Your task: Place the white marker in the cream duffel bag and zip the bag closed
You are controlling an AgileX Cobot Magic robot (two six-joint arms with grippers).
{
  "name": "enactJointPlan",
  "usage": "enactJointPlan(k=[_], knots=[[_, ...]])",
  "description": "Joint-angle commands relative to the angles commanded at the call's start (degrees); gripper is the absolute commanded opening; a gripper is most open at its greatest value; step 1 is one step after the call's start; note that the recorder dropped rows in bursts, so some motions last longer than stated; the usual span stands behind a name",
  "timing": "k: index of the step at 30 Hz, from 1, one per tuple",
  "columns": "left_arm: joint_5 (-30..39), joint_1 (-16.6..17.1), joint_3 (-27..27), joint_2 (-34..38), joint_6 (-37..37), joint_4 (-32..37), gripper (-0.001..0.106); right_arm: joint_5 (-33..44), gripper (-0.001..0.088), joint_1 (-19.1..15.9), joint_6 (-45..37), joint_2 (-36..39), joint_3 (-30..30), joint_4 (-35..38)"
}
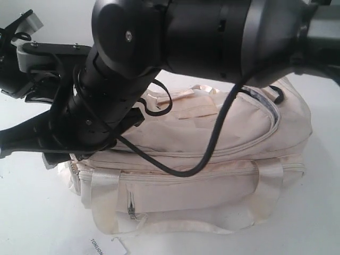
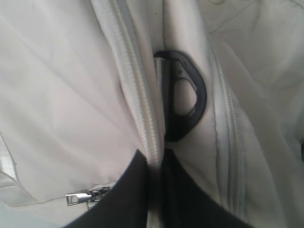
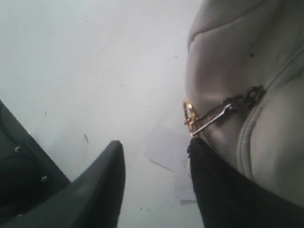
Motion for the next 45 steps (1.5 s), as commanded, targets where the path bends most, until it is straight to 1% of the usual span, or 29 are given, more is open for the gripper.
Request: enactJointPlan(k=[6,13,15,16,17,19,20,23,33,37,40,45], knots=[[0.00,0.00,0.00,0.00,0.00,0.00,0.000,-1.11,0.0451,0.00,2.30,1.80,0.00,-1.00],[0.00,0.00,0.00,0.00,0.00,0.00,0.000,-2.84,0.0450,0.00,2.52,3.90,0.00,-1.35],[-0.11,0.00,0.00,0.00,0.00,0.00,0.000,-3.21,0.0435,0.00,2.52,3.99,0.00,-1.24],[-0.11,0.00,0.00,0.00,0.00,0.00,0.000,-3.31,0.0405,0.00,2.52,3.99,0.00,-1.24],[-0.11,0.00,0.00,0.00,0.00,0.00,0.000,-3.31,0.0356,0.00,2.52,3.99,0.00,-1.24],[-0.11,0.00,0.00,0.00,0.00,0.00,0.000,-3.31,0.0240,0.00,2.52,3.99,0.00,-1.24],[-0.11,0.00,0.00,0.00,0.00,0.10,0.000,-3.31,0.0158,0.00,2.52,3.99,0.00,-1.24],[-0.11,0.00,0.00,0.00,0.00,0.37,0.000,-3.20,-0.0002,0.00,2.29,3.99,0.00,-1.24],[-0.35,0.00,0.00,0.00,0.06,0.81,0.000,-0.33,0.0000,0.00,0.77,0.38,0.00,-1.94],[-0.35,0.00,0.00,0.00,0.25,0.91,0.000,2.11,0.0000,0.00,0.30,-1.50,0.00,-2.50],[-0.35,0.00,0.00,0.00,0.25,0.91,0.000,4.46,0.0000,0.00,-1.72,-2.69,0.00,-2.50],[-0.35,0.00,0.00,0.00,0.25,0.91,0.000,9.97,0.0000,0.00,-4.46,-3.17,0.00,-2.50]])
